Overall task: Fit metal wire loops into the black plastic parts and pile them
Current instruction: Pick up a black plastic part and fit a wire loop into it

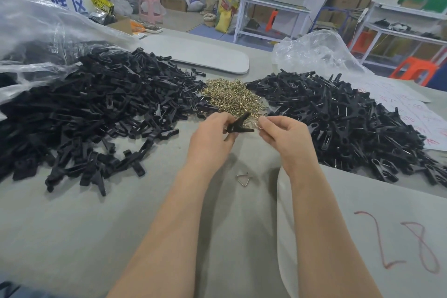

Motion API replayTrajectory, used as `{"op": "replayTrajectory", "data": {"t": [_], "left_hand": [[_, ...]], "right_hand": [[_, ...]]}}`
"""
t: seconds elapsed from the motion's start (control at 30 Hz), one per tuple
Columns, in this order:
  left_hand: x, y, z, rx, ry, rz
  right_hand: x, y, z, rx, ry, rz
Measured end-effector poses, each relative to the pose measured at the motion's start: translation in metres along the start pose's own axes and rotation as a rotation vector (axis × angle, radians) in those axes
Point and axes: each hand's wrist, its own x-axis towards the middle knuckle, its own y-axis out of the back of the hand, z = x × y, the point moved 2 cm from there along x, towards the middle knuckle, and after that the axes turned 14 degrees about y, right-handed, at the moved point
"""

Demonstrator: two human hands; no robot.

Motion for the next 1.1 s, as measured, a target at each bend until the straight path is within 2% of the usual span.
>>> {"op": "replayTrajectory", "data": {"t": [0.1, 0.37, 0.53, 0.7, 0.97, 1.1], "left_hand": [[-0.002, 0.000, 0.005, 0.044, -0.094, -0.011], [-0.005, 0.001, 0.008, 0.087, -0.175, -0.028], [-0.005, 0.005, 0.008, 0.087, -0.191, -0.080], [-0.006, 0.008, 0.010, 0.043, -0.178, -0.178], [-0.007, 0.007, 0.011, 0.156, -0.177, -0.172], [-0.006, 0.009, 0.011, 0.151, -0.179, -0.183]], "right_hand": [[0.000, -0.001, 0.000, -0.223, 0.080, -0.053], [-0.001, 0.000, -0.001, -0.351, 0.051, -0.081], [-0.001, 0.000, 0.000, -0.310, 0.030, -0.107], [-0.002, 0.008, 0.004, -0.056, -0.162, -0.178], [0.000, 0.006, 0.007, -0.258, -0.105, -0.135], [-0.001, 0.007, 0.009, -0.148, -0.214, -0.219]]}}
